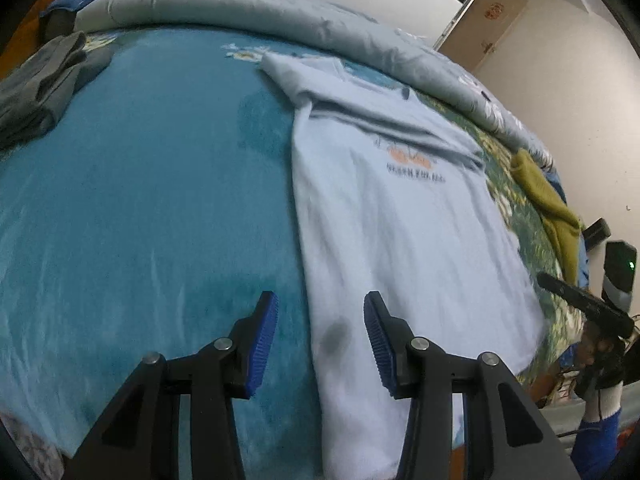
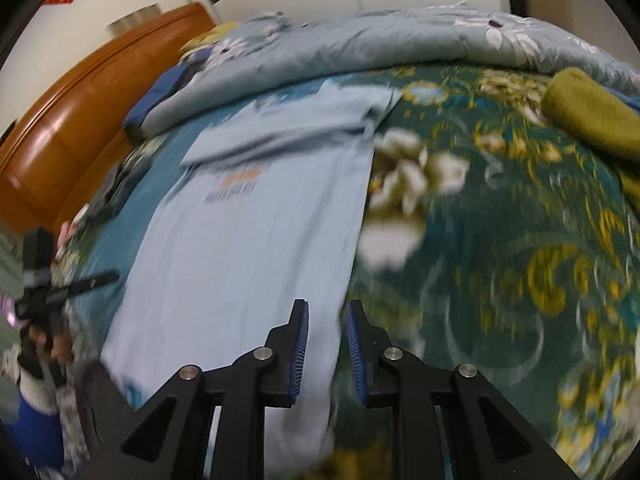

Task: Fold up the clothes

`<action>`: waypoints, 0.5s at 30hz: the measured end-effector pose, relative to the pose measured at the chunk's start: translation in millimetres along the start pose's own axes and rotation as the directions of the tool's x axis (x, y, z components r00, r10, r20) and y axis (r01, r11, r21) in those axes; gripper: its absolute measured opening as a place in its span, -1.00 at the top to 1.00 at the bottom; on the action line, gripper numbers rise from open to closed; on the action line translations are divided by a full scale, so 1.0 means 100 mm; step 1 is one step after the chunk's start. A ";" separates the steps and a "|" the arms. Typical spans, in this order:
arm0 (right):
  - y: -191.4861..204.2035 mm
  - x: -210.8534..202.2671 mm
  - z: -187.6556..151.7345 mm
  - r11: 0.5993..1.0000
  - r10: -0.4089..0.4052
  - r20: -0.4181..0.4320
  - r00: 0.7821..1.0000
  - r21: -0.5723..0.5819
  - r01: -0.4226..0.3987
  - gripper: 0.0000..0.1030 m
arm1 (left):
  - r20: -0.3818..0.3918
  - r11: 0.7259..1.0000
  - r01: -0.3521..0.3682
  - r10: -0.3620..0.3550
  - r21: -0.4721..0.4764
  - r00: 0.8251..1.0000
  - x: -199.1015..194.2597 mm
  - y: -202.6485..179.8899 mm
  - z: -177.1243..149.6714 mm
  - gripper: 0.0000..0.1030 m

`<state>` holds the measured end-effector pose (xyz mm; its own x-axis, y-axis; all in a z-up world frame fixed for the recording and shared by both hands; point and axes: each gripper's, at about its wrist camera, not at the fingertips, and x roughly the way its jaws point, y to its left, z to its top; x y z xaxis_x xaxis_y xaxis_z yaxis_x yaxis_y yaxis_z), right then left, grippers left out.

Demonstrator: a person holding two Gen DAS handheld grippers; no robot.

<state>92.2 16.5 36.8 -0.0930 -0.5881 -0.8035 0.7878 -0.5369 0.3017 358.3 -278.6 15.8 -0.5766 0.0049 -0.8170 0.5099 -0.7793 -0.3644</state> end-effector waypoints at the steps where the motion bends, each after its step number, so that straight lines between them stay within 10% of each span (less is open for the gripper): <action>1: -0.01 -0.02 -0.10 1.000 0.016 -0.008 1.000 0.001 -0.016 0.53 | -0.004 1.000 -0.002 0.002 -0.006 1.000 0.00 0.00 -0.05 0.10; 15: 0.03 -0.17 -0.59 0.989 0.143 -0.001 0.990 0.027 -0.143 0.50 | 0.004 1.000 0.005 -0.005 0.005 1.000 -0.16 -0.06 -0.53 0.10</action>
<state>132.2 60.4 21.1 0.0215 -0.6581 -0.7526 0.7765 -0.4632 0.4272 398.3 -240.3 6.9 -0.5816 0.0058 -0.8134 0.5039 -0.7824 -0.3659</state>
